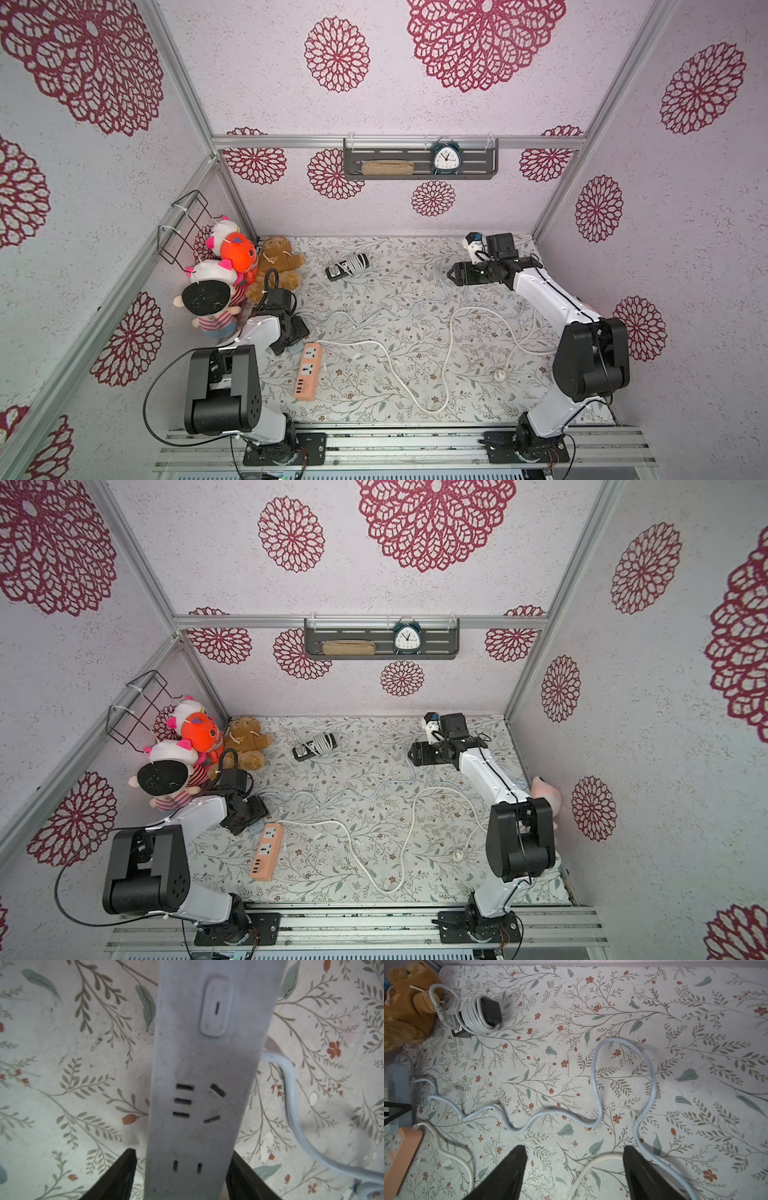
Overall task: Unwrap the cord wrapped around the power strip
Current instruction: Place the power strip at the center of the board, then move the power cord to the center of the board.
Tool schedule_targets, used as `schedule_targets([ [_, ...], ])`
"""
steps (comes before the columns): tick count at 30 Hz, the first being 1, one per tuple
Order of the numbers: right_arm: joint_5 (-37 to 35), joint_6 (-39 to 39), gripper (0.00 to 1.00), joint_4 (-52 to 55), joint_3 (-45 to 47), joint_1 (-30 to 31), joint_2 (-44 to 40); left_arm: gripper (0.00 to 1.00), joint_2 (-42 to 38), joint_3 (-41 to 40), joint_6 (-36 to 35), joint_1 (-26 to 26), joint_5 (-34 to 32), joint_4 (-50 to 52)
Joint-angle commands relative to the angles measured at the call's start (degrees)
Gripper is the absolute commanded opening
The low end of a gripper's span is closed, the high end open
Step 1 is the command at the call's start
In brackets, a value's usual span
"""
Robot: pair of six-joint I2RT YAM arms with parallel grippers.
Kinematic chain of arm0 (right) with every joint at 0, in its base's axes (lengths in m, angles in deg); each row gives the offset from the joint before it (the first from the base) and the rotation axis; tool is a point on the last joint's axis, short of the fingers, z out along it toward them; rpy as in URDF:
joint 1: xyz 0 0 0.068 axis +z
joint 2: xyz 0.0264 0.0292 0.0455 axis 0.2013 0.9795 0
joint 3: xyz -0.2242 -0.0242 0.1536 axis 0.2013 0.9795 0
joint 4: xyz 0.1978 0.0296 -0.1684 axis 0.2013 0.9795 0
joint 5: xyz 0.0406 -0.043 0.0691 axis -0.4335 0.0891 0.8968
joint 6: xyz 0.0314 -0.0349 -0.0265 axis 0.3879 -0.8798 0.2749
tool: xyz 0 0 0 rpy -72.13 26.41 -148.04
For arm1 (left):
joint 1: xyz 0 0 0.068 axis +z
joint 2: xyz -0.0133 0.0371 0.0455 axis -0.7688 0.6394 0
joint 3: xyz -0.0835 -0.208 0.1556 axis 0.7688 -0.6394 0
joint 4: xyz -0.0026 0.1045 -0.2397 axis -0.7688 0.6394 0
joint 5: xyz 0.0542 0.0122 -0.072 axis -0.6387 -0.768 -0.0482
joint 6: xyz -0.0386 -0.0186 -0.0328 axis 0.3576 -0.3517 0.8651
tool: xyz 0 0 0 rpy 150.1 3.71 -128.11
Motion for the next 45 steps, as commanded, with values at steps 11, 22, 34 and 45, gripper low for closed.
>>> schedule_targets([
  [11,-13.3,2.6,0.54,7.6,-13.1,-5.2,11.8,0.80,-5.4,16.2,-5.6,-5.2,-7.4,12.7],
  [22,-21.0,0.8,0.77,5.8,-39.3,3.2,36.0,0.81,0.6,27.4,-9.8,-10.8,-3.5,9.2],
  [34,-19.6,2.3,0.77,8.6,-36.8,5.5,40.1,0.82,5.8,35.8,-12.4,-12.0,-4.6,9.9],
  [45,-13.8,9.6,0.73,2.9,-15.3,11.8,26.1,0.81,8.5,37.2,-12.0,-12.4,-4.6,9.7],
])
